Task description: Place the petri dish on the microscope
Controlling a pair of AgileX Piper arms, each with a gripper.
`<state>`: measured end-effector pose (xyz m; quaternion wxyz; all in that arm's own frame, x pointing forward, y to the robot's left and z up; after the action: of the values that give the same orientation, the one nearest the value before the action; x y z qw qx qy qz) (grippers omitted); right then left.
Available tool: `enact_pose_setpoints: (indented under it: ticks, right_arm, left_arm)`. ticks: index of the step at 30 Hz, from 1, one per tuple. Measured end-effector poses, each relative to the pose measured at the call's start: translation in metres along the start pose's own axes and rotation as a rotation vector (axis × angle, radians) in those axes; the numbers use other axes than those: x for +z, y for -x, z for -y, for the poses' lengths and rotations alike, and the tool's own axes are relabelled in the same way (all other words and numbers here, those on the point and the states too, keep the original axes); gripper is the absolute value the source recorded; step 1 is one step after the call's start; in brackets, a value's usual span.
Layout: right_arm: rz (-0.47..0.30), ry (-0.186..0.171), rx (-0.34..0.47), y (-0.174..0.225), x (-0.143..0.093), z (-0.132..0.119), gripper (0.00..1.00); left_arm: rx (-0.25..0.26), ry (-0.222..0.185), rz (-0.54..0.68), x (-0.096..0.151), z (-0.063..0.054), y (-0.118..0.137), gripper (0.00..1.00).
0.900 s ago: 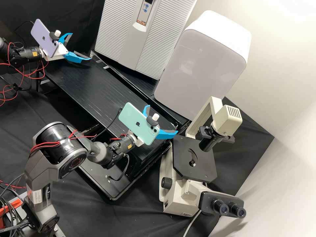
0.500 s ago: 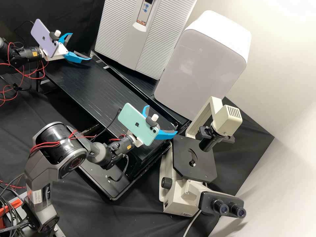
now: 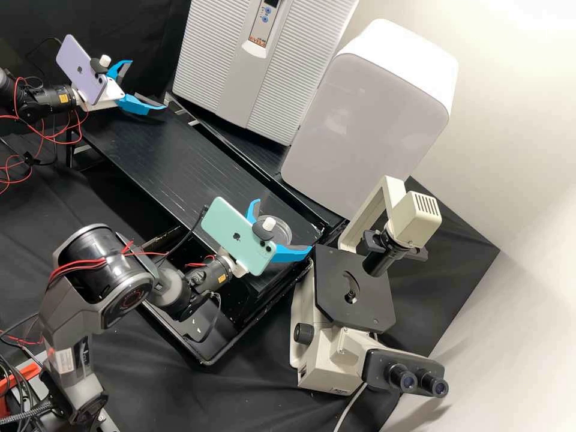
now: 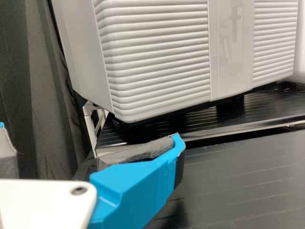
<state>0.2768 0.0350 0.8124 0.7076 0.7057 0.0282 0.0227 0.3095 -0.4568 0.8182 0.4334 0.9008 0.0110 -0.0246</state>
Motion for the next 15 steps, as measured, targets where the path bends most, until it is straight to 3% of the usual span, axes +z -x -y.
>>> enact_pose_setpoints:
  ticks: [15]
  right_arm:
    - [0.019,0.004,-0.048,0.005,0.007,0.012,1.0]
  left_arm:
    - [0.0,0.0,0.0,0.0,0.0,0.0,1.0]
